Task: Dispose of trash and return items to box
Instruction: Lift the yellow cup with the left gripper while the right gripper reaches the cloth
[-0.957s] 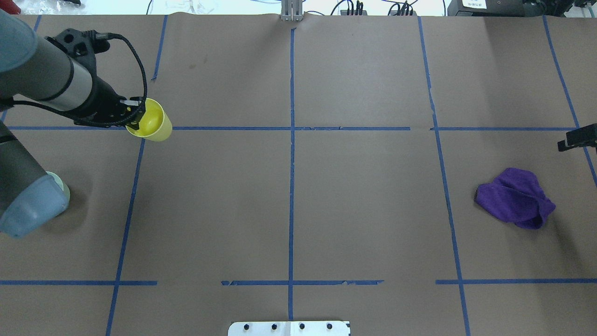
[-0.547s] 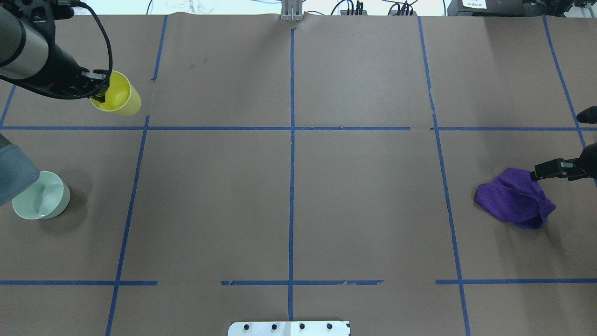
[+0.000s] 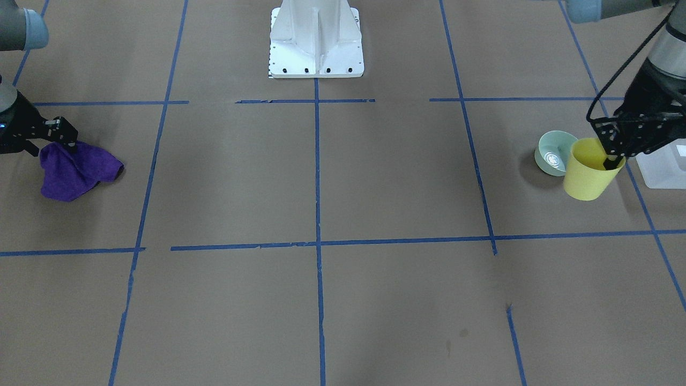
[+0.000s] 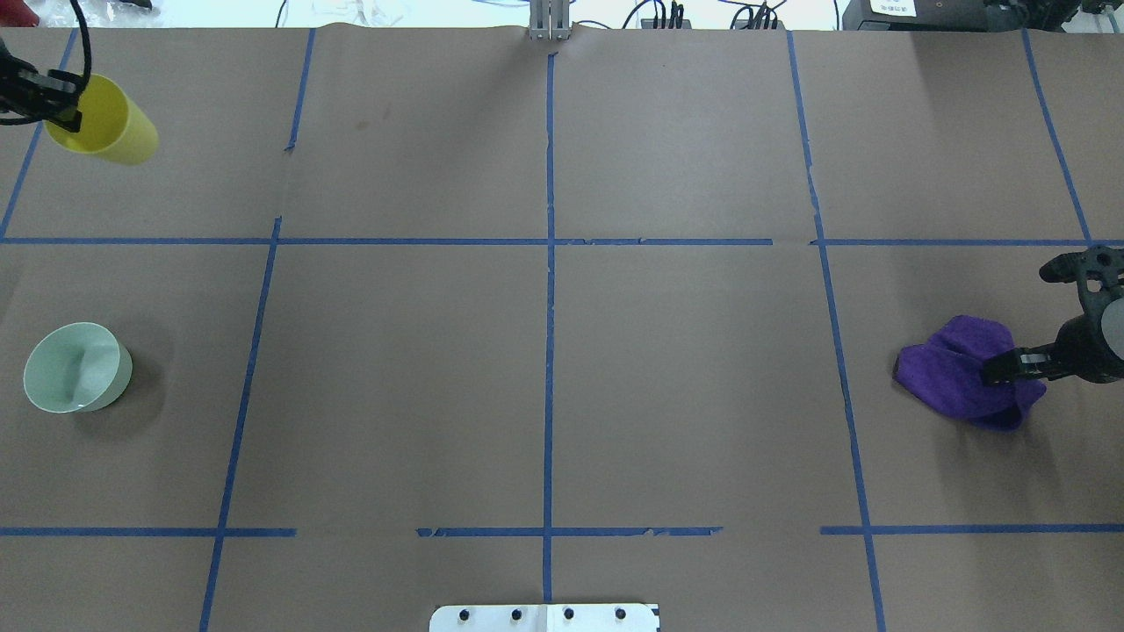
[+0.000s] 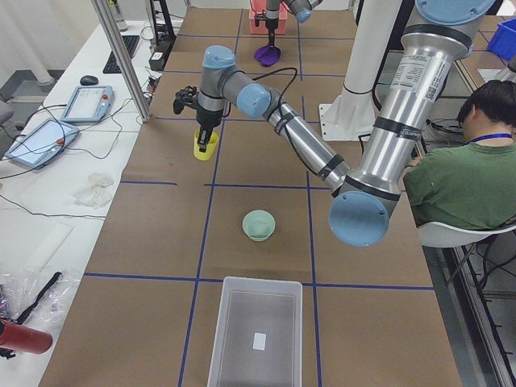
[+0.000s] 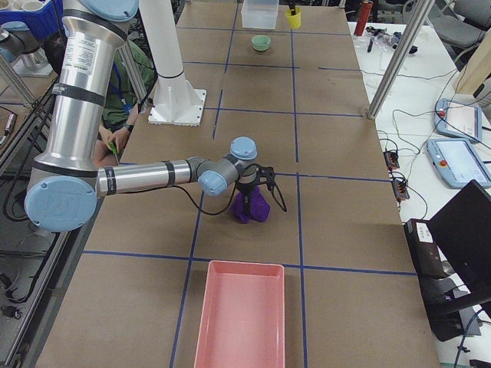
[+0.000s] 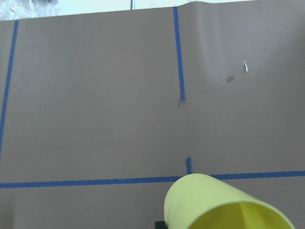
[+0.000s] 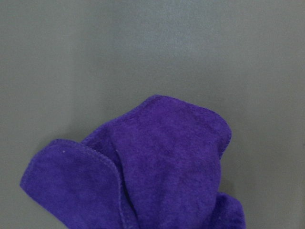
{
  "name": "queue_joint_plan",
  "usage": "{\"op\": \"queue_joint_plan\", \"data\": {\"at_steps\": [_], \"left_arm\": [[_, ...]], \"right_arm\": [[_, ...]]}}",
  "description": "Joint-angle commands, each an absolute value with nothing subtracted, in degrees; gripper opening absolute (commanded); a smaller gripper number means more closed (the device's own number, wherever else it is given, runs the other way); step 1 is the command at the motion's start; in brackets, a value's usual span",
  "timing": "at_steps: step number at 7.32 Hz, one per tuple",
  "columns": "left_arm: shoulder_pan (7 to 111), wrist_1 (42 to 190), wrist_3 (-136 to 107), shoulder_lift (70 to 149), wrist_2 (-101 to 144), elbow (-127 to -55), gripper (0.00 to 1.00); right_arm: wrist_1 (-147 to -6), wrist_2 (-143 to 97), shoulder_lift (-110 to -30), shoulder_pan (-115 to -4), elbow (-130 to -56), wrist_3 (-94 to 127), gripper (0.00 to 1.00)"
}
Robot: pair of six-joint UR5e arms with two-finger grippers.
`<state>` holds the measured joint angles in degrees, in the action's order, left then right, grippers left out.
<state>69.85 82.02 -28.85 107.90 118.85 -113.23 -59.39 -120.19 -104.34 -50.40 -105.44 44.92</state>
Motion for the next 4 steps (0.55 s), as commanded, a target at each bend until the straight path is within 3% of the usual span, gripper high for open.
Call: {"op": "queue_joint_plan", "data": {"at_steps": [1, 4], "left_arm": [[77.75, 82.00, -12.91, 108.02, 121.11, -105.68, 0.00], [84.00, 85.32, -0.30, 107.49, 120.94, -97.94, 0.00]], "right_arm": [[-59.94, -119.88, -104.15, -49.92, -105.20, 44.39, 0.00], [-61.42, -122.33, -103.89, -52.97, -108.79, 44.56, 0.00]]}}
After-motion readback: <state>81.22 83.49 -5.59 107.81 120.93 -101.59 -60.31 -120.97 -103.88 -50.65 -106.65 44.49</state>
